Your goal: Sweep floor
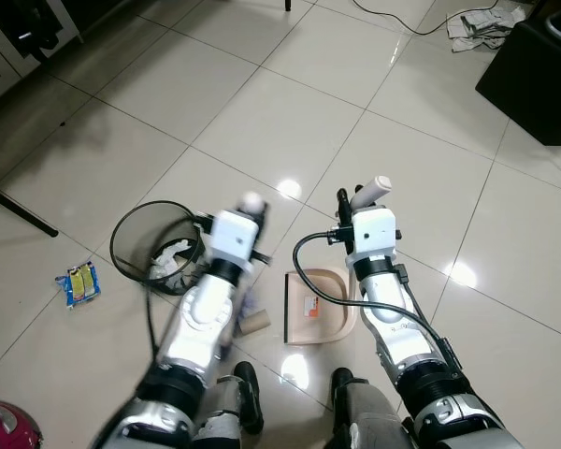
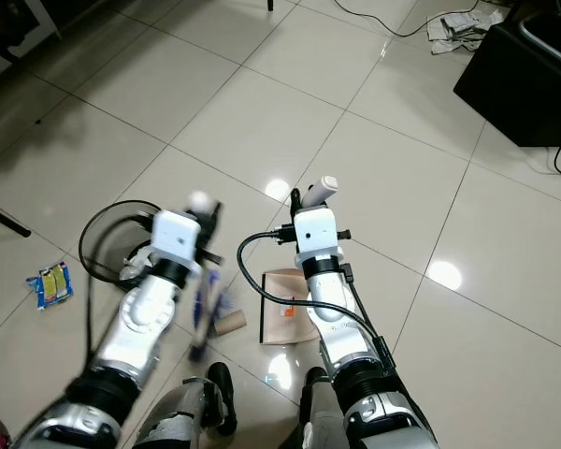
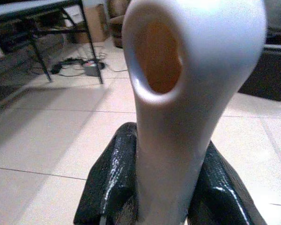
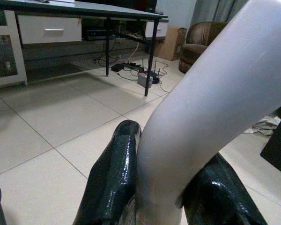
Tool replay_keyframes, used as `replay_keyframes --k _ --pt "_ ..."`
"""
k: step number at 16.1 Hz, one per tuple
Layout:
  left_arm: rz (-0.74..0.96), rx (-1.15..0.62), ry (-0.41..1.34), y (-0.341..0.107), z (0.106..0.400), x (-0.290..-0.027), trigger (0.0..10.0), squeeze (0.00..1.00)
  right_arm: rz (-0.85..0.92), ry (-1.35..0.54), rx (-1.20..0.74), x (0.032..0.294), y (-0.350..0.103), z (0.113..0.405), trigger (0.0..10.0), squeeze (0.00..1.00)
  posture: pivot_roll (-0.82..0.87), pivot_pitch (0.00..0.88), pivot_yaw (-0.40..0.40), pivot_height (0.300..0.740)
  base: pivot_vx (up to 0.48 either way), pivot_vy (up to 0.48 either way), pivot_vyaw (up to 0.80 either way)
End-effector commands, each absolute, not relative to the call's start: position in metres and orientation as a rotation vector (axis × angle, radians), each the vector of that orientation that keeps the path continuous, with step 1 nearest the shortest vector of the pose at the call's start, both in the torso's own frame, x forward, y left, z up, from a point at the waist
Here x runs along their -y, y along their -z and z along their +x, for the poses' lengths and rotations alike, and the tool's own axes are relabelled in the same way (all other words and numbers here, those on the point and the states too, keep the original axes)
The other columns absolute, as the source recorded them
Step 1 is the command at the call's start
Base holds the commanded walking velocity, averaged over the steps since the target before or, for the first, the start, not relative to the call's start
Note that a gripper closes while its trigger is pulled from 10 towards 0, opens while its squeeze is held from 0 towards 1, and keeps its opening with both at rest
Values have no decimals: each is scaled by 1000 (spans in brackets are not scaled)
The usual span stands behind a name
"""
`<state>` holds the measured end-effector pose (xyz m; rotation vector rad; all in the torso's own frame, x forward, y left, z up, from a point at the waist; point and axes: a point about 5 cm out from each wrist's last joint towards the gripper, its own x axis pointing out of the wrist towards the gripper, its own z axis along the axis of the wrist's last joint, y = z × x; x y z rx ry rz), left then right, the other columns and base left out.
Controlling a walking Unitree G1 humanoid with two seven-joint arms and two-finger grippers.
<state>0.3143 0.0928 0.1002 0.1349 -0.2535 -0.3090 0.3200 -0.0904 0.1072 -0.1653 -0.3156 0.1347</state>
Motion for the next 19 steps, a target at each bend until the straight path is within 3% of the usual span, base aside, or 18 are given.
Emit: replay_keyframes --k 1,6,9,13,15,19 --pt "29 158 297 -82 307 -88 10000 0 -175 -159 264 88 -94 313 10000 0 -22 308 16 740 0 0 0" --pt "-308 163 61 -102 330 -87 10000 0 -172 -167 263 85 -94 313 10000 0 -36 308 14 740 0 0 0" --pt "-406 204 90 -117 338 -84 10000 0 -169 -166 258 87 -94 313 10000 0 -34 309 12 740 0 0 0" --pt "-232 265 360 -126 333 -79 10000 0 -126 -126 250 96 -94 315 10000 0 -22 272 11 740 0 0 0" --pt "-188 275 392 -129 334 -84 10000 0 -117 -108 248 100 -95 316 10000 0 -17 260 12 740 0 0 0" --pt "-49 324 417 -147 339 -129 10000 0 -40 -10 242 125 -99 323 10000 0 22 207 23 740 0 0 0"
